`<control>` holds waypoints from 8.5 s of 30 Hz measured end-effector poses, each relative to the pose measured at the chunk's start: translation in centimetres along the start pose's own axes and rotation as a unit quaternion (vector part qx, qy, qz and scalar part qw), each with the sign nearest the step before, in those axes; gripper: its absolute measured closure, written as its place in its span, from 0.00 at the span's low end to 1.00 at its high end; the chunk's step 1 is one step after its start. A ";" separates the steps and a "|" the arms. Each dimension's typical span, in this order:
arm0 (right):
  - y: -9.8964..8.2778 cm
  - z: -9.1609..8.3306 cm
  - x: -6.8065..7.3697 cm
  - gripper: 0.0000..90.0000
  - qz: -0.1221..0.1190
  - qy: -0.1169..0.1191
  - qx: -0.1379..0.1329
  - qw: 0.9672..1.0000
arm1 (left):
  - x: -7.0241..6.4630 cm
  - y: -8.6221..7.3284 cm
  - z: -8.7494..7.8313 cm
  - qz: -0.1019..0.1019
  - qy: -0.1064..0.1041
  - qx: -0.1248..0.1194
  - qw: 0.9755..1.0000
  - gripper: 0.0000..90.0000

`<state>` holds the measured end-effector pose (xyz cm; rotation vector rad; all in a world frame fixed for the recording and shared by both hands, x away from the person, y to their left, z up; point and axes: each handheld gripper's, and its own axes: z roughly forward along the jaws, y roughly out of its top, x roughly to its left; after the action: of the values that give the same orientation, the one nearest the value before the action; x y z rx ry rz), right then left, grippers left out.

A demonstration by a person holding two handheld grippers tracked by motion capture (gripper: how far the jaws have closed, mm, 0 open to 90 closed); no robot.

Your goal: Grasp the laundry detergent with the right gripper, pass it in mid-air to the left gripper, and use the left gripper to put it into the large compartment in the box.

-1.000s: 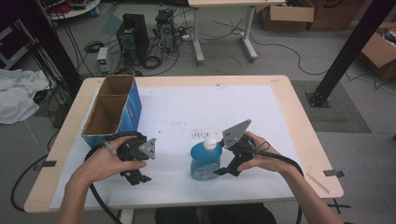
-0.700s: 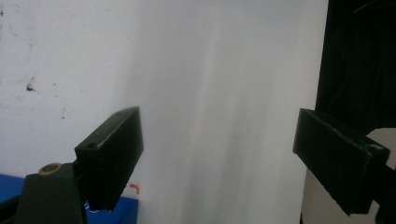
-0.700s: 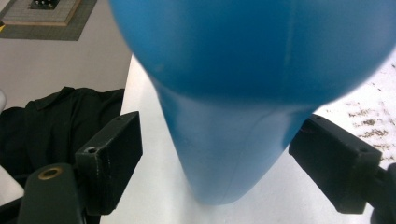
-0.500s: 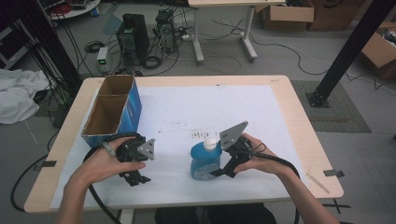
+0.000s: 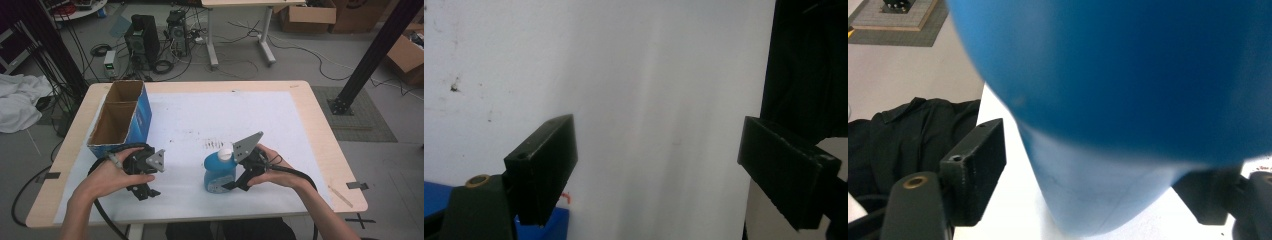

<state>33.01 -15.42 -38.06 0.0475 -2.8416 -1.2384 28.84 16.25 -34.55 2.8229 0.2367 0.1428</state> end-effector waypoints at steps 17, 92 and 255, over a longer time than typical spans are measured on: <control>-0.1 0.2 -0.1 0.34 0.006 -0.009 -0.005 1.000 | 0.0 -0.1 0.1 0.001 0.000 -0.001 1.000 0.19; 0.1 0.5 -0.5 0.51 -0.012 -0.022 -0.027 0.999 | 0.3 4.1 -3.5 -0.011 0.011 -0.049 0.999 0.19; 3.0 -3.8 -8.3 0.31 0.015 -0.013 -0.048 0.999 | 8.8 20.8 -3.6 0.007 -0.022 -0.005 1.000 0.41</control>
<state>41.44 -15.82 -33.49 -0.0145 -2.7891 -1.3779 40.08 -0.69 -24.09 2.8140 0.2069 0.0858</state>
